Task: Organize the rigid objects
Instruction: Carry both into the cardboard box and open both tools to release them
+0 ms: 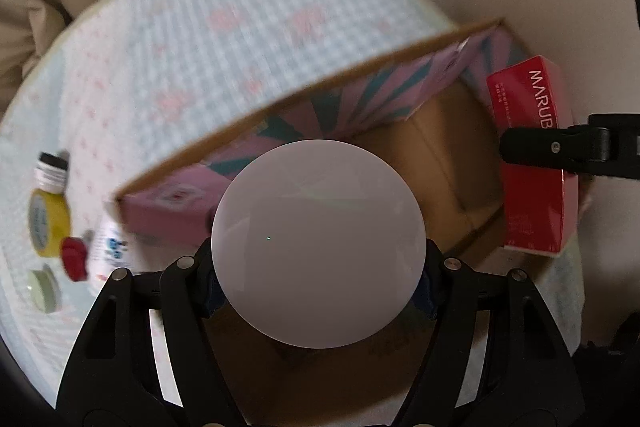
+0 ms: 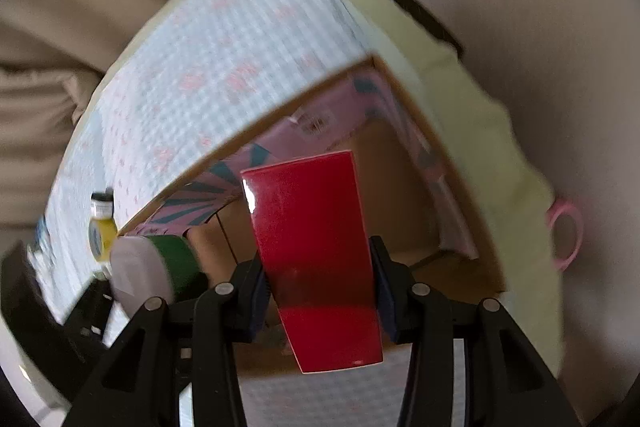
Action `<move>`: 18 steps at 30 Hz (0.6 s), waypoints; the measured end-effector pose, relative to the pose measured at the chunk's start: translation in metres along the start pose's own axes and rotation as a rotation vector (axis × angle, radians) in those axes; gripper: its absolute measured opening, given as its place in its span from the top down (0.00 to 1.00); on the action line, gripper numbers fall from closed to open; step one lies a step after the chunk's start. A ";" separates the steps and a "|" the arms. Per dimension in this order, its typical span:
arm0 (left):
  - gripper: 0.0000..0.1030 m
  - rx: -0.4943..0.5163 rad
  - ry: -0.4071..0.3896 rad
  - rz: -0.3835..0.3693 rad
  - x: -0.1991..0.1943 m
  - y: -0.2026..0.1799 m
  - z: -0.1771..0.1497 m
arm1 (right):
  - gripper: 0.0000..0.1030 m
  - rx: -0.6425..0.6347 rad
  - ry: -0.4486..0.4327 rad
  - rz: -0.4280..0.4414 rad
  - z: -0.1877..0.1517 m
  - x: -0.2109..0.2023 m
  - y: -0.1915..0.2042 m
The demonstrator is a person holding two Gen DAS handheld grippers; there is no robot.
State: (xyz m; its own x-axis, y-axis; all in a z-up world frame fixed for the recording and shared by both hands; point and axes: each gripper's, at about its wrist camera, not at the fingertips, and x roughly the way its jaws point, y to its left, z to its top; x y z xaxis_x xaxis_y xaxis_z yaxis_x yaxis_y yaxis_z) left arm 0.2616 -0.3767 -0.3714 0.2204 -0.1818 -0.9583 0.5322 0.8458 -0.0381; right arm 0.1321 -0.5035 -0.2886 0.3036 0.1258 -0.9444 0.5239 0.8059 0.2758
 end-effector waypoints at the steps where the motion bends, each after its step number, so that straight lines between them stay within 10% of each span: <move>1: 0.34 0.000 0.014 0.001 0.008 -0.001 -0.001 | 0.60 0.019 0.016 0.002 0.000 0.009 -0.002; 9: 0.34 0.032 0.062 -0.046 0.027 -0.006 -0.004 | 0.59 0.046 0.085 0.000 0.001 0.048 -0.008; 11: 0.17 0.045 0.065 -0.045 0.023 -0.009 -0.003 | 0.58 0.037 0.097 -0.011 0.004 0.054 -0.008; 13: 0.00 0.062 0.037 -0.016 0.011 -0.009 -0.001 | 0.46 0.015 0.105 -0.020 0.007 0.056 -0.007; 15: 0.00 0.065 0.025 -0.013 -0.001 -0.006 -0.003 | 0.00 0.008 0.123 -0.010 0.008 0.053 -0.007; 18: 0.00 0.049 0.035 -0.003 -0.008 0.001 -0.009 | 0.00 0.008 0.085 0.033 0.009 0.040 -0.010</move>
State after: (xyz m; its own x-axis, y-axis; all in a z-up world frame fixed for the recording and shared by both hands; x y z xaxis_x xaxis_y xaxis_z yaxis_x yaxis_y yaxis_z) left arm 0.2533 -0.3695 -0.3664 0.1905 -0.1664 -0.9675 0.5723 0.8196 -0.0283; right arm 0.1460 -0.5120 -0.3280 0.2520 0.2011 -0.9466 0.5211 0.7961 0.3078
